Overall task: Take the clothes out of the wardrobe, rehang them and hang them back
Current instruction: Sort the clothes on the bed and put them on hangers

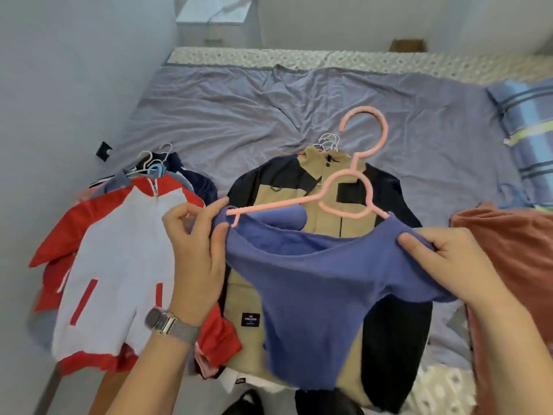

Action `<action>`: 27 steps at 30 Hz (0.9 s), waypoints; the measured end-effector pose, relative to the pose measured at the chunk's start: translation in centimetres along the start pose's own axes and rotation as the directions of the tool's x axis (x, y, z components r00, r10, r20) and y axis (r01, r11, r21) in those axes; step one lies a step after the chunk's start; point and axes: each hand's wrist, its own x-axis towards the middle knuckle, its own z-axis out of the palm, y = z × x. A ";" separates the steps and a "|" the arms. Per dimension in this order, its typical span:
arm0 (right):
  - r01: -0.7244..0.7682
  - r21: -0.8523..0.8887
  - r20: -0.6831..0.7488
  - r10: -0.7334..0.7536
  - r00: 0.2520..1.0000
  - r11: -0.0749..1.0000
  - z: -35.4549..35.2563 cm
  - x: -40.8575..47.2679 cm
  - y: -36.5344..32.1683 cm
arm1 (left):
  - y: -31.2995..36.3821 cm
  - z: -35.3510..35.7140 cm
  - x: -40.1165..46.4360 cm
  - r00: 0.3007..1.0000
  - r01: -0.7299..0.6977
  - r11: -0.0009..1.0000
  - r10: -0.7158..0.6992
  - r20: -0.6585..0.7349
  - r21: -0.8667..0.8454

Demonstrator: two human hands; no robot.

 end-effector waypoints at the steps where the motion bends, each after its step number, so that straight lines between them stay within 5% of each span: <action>1: 0.004 -0.019 0.011 -0.004 1.000 1.000 0.6 -1.3 -1.1 | -0.3 -1.7 -0.5 0.999 0.023 1.000 -0.023 0.028 -0.014; 7: 0.023 -0.238 0.055 -0.011 0.998 0.971 4.3 -7.0 -8.0 | -3.3 -10.4 -4.3 0.972 0.133 0.990 -0.141 0.186 0.055; 22: 0.111 -0.341 -0.017 -0.124 0.992 0.934 7.1 -17.1 -18.9 | -2.3 -19.8 -9.9 0.969 -0.109 0.993 0.097 0.226 0.041; 27: 0.029 -0.356 -0.167 -0.094 0.982 0.934 4.9 -19.4 -16.7 | -4.1 -24.0 -9.7 0.992 0.047 0.999 -0.047 0.118 0.001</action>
